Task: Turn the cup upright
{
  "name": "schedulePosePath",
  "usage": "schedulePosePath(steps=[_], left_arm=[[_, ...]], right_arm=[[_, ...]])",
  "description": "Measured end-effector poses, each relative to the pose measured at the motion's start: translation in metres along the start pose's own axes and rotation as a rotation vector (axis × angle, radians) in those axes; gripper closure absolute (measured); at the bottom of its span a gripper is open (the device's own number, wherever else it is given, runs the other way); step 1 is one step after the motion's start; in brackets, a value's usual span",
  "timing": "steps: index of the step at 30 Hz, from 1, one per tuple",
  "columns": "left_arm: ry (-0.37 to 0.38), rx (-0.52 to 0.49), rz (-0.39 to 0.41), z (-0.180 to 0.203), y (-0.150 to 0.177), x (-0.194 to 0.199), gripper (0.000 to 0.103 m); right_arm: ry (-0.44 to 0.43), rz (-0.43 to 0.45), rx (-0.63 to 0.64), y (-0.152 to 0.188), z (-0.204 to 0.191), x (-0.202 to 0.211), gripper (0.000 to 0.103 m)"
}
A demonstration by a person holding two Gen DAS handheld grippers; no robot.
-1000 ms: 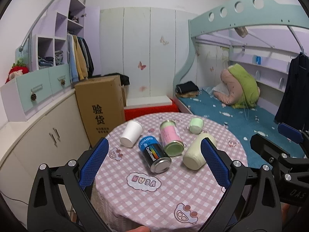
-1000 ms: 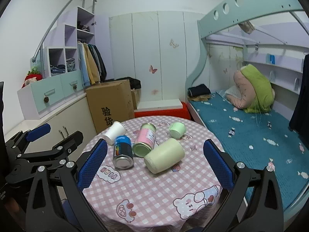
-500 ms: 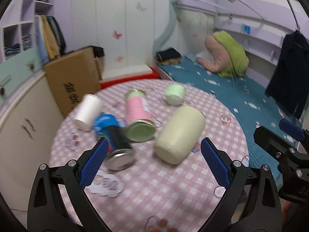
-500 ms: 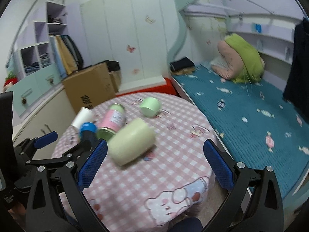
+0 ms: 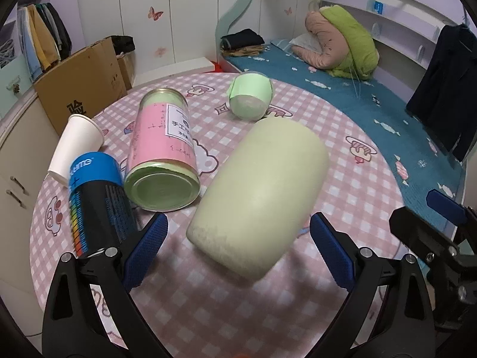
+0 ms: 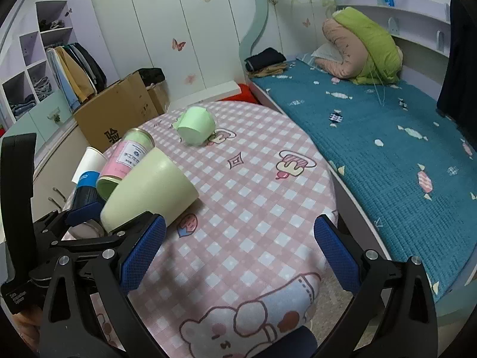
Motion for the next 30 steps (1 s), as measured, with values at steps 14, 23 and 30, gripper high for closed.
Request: schedulePosePath(steps=[14, 23, 30], left_arm=[[0.052, 0.051, -0.067, 0.004, 0.01, -0.022, 0.021], [-0.026, 0.147, -0.053, 0.001, 0.028, 0.013, 0.028], [-0.055, 0.212, -0.045, 0.004, 0.055, 0.052, 0.029]], right_arm=[[-0.001, -0.026, -0.024, 0.006, 0.008, -0.016, 0.007], [0.004, -0.025, -0.01, 0.008, 0.004, -0.006, 0.007], [-0.011, -0.031, 0.029, 0.018, -0.014, 0.016, 0.007]])
Point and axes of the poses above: each gripper's, at about its wrist camera, not at the fingertips, and x roughly against the way its jaws point, z to its right, y to its underside, the point moved 5 cm from there along -x, roughly the way its jaws point, and after that the axes turned 12 degrees about z, right-handed, at the moved point
